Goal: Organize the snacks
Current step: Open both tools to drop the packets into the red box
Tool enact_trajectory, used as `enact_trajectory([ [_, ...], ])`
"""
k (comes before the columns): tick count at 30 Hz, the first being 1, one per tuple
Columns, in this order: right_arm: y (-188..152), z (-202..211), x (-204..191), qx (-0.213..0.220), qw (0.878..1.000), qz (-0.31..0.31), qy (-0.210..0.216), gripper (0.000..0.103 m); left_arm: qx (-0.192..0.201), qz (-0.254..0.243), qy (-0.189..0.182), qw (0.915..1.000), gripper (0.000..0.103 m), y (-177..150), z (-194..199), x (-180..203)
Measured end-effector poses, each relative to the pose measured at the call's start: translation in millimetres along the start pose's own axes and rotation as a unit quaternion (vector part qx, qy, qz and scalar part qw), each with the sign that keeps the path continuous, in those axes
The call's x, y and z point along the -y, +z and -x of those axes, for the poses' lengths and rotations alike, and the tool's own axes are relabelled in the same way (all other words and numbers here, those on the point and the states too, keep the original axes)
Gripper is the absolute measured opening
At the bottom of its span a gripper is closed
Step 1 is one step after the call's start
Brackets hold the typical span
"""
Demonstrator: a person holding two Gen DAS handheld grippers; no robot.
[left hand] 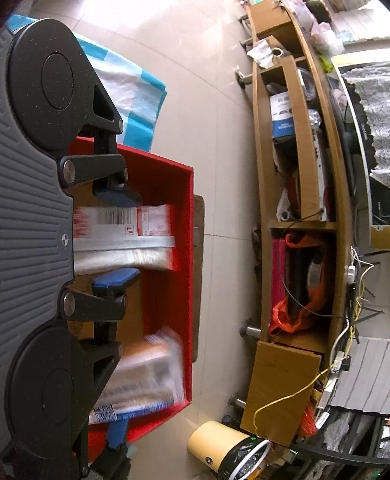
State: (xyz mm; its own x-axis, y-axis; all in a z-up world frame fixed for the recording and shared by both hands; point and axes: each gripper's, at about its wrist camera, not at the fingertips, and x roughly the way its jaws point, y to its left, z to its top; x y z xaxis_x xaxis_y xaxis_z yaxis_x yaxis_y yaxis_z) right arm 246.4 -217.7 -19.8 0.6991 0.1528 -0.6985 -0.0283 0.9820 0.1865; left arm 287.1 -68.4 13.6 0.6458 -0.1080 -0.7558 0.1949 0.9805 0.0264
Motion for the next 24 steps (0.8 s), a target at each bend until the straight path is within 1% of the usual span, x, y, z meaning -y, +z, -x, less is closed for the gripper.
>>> enact_trajectory([
  [1,-0.3,-1.0,-1.7,-0.002,1.000,0.006,-0.001,0.070,-0.001,0.000,0.001,1.0000,0.054,-0.4,-0.9,-0.8],
  [3,-0.1,-3.1,-5.2,-0.015,1.000,0.017,0.004,0.075,-0.005,0.003,0.000,1.0000,0.055,-0.8,-2.6,-3.0],
  [4,-0.7,-2.1,-6.8,-0.011,1.000,0.020,0.004,0.075,-0.006,0.005,0.002,1.0000,0.055,-1.4,-2.2,-4.0],
  [6,-0.8,0.2,-7.6,-0.005,1.000,0.019,0.002,0.075,-0.006,0.006,0.002,1.0000,0.061,-2.2,-0.8,-5.5],
  [12,3.6,19.1,-5.3,0.020,1.000,0.003,-0.004,0.075,-0.004,0.006,0.000,1.0000,0.067,-6.6,13.9,-9.7],
  [18,9.5,42.1,-11.2,0.035,0.999,0.003,-0.003,0.076,0.006,0.004,-0.003,1.0000,0.070,-10.1,34.7,-8.8],
  [24,7.4,65.8,-20.5,0.040,0.999,0.012,-0.004,0.076,0.010,0.002,-0.009,0.9999,0.071,-20.1,53.6,-5.8],
])
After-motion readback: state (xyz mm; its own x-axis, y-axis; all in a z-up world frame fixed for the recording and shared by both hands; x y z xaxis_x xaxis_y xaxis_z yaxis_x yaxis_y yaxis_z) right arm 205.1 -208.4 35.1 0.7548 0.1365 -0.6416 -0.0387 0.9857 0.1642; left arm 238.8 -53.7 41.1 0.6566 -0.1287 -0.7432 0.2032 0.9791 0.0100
